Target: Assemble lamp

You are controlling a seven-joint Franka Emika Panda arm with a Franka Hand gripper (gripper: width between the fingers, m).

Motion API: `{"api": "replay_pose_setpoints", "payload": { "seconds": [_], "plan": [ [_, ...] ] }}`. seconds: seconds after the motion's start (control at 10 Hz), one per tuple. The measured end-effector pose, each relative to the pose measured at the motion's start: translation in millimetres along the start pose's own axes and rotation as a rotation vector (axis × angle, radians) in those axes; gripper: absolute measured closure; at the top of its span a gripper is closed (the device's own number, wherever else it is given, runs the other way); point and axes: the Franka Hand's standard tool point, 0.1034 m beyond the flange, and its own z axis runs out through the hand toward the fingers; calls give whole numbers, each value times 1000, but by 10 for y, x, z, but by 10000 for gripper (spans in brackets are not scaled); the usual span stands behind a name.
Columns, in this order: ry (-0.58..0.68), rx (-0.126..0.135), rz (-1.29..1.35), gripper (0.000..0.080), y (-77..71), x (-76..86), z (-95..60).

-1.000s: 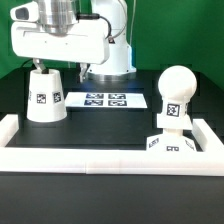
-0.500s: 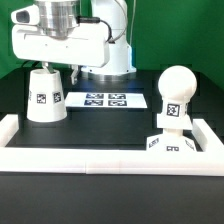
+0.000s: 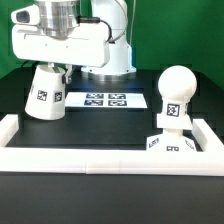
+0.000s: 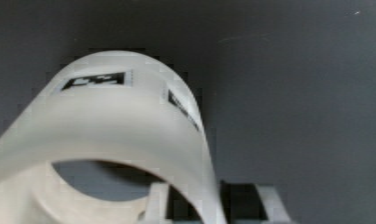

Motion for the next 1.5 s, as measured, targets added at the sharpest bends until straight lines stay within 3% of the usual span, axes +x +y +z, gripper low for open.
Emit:
{"api": "replay_pose_setpoints", "payload": {
  "seconds": [0.3, 0.5, 0.7, 0.8, 1.3, 1.5],
  "plan": [
    [-6, 8, -1, 755, -68, -14, -36],
    [-24, 40, 4, 755, -303, -24, -253],
    [-27, 83, 38, 755, -604, 23, -640],
    [-24, 91, 45, 755, -678, 58, -750],
    [-33, 88, 48, 755, -677, 47, -718],
    [-30, 112, 28, 755, -920, 158, -1036]
  ]
}}
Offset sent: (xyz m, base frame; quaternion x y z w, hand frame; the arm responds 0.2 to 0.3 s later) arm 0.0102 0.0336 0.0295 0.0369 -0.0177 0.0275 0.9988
